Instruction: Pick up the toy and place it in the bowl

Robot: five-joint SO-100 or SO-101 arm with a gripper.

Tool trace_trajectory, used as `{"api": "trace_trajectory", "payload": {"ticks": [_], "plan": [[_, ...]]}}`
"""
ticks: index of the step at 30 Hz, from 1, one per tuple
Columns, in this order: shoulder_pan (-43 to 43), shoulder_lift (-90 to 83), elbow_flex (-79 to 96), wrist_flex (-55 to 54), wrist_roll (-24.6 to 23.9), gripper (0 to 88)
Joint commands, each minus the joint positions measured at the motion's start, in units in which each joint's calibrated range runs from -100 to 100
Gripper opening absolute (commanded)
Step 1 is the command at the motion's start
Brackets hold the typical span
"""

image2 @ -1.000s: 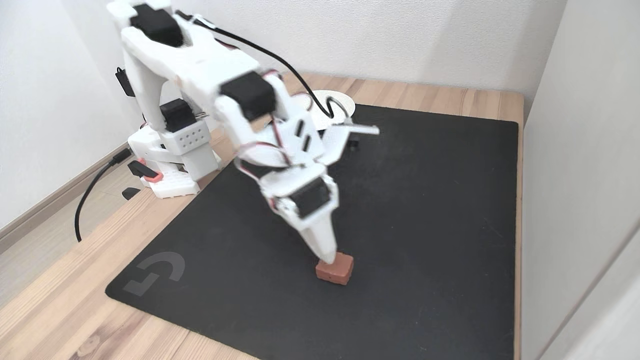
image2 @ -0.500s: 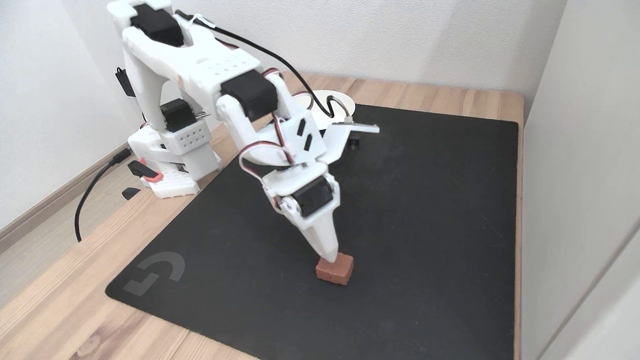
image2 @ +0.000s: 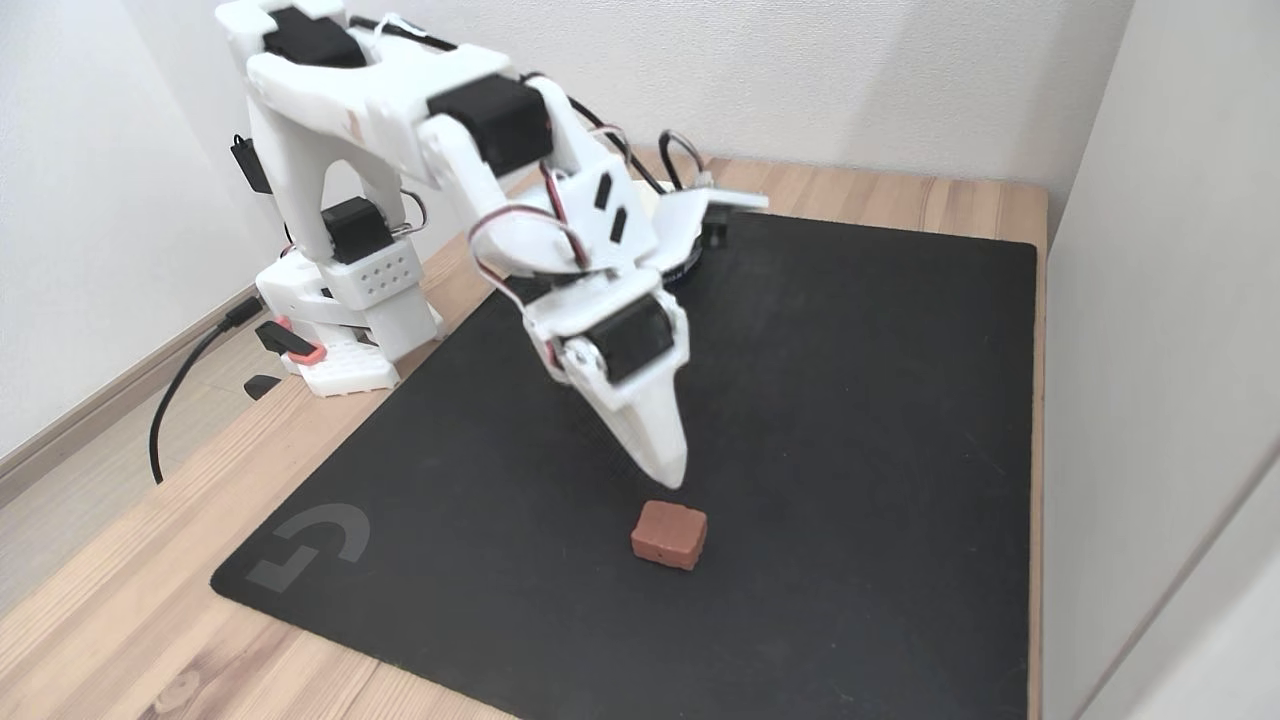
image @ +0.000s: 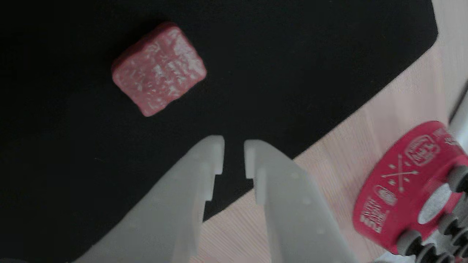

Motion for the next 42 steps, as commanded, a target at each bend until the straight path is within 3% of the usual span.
{"api": "trace_trajectory", "payload": {"ticks": [1, 14, 30, 37, 42], "plan": [[-0.66, 0.39, -2.69, 1.58, 0.22, 2.3], [-1.83, 9.06, -12.34, 8.87, 0.27, 2.3], [-0.91, 9.23, -12.88, 9.04, 0.48, 2.3], [-1.08, 9.23, -13.06, 8.44, 13.89, 2.5], [-1.24, 9.31, -13.06, 8.44, 16.92, 2.4]]}}
